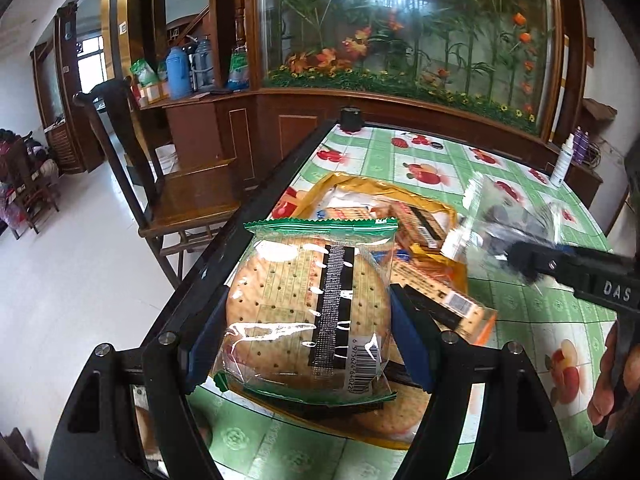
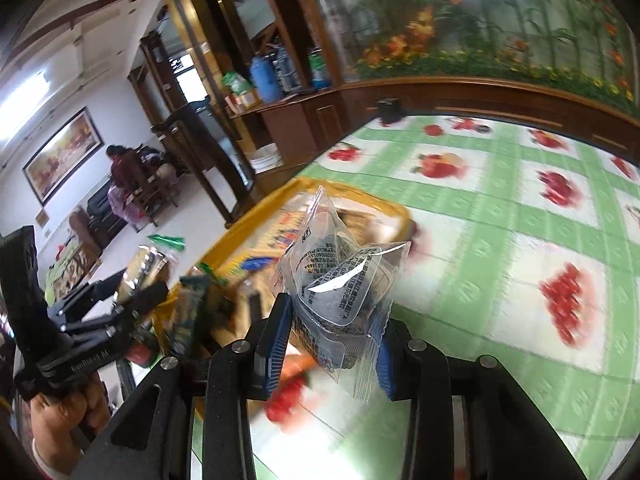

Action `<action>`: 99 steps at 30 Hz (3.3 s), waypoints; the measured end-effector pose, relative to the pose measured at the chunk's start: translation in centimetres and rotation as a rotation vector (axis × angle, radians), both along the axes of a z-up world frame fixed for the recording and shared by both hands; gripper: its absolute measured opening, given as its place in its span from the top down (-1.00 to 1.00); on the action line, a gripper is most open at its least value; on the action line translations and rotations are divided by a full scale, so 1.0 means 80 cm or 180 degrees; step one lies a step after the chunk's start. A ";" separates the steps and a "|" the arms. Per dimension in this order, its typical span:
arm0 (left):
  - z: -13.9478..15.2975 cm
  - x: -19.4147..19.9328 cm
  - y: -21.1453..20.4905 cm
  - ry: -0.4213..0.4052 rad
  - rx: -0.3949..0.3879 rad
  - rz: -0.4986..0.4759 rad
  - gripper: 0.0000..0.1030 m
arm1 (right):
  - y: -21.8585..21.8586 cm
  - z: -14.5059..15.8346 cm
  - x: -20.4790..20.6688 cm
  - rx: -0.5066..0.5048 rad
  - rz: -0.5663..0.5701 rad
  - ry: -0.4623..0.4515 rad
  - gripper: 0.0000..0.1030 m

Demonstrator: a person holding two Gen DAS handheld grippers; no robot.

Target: Organize snacks

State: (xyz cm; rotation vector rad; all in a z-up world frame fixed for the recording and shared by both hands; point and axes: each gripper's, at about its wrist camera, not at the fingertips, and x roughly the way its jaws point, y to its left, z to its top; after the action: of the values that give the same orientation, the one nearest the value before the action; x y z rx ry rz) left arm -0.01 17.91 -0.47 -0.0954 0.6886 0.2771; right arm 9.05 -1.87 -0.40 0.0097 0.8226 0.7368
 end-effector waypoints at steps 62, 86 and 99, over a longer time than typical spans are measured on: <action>-0.034 0.119 0.015 0.0535 0.0038 -0.0023 -0.49 | 0.065 0.001 0.068 0.0029 -0.0009 -0.0012 0.11; -0.027 0.121 0.001 0.0548 0.0005 0.0111 -0.70 | -0.050 -0.023 -0.028 0.0101 -0.0317 -0.0147 -0.25; 0.019 0.069 -0.008 0.0226 0.0156 0.0387 -0.71 | -0.060 -0.014 -0.053 0.0149 -0.0316 -0.0245 -0.35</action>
State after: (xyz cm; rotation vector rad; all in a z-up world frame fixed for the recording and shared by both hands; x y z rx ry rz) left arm 5.51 17.30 1.02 -0.0810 0.7472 0.4156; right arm 4.77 -6.67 -1.55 0.0634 0.7262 0.6586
